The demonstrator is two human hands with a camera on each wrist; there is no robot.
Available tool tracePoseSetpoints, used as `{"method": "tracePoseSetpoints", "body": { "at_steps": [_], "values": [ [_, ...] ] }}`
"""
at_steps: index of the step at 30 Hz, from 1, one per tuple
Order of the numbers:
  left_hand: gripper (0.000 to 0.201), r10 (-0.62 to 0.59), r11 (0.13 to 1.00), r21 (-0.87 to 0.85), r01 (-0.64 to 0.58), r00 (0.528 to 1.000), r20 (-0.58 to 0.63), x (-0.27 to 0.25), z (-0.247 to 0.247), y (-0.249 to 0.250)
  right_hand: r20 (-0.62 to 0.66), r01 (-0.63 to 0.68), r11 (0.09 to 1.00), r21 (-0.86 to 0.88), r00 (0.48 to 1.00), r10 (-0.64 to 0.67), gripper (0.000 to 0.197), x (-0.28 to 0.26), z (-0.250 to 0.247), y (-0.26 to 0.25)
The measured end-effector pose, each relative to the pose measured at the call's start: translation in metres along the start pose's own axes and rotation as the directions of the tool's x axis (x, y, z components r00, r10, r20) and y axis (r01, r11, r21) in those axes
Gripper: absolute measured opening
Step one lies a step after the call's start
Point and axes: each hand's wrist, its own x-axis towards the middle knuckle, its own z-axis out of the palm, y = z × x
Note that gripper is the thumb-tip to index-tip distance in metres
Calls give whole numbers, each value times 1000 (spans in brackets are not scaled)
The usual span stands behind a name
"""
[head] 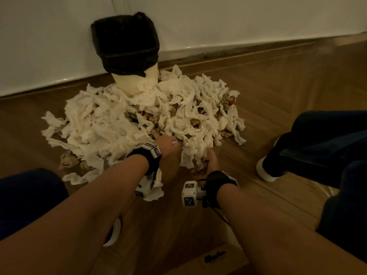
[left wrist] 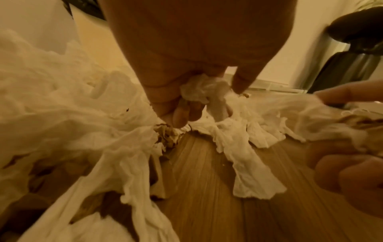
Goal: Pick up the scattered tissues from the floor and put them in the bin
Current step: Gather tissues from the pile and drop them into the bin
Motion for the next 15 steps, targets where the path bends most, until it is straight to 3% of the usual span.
{"method": "tracePoseSetpoints", "body": {
  "at_steps": [3,6,10,13,15],
  "values": [
    [40,-45,999,-3,45,997,-68,-1,-9,4,42,39,998,-45,998,-37,38,-12,2,-11],
    [26,-88,996,-45,82,986,-143,-5,-20,6,55,17,992,126,998,-24,26,-16,6,-19],
    [40,-141,956,-275,101,981,-132,-9,-35,13,17,24,954,299,999,-30,20,-16,16,-34],
    [34,-191,822,-559,107,977,-94,-14,-51,18,81,69,981,180,993,-84,21,-18,24,-53],
    [27,-194,828,-555,73,968,-161,-17,-65,16,171,195,981,-17,967,-189,33,-22,35,-69]
  ]
}}
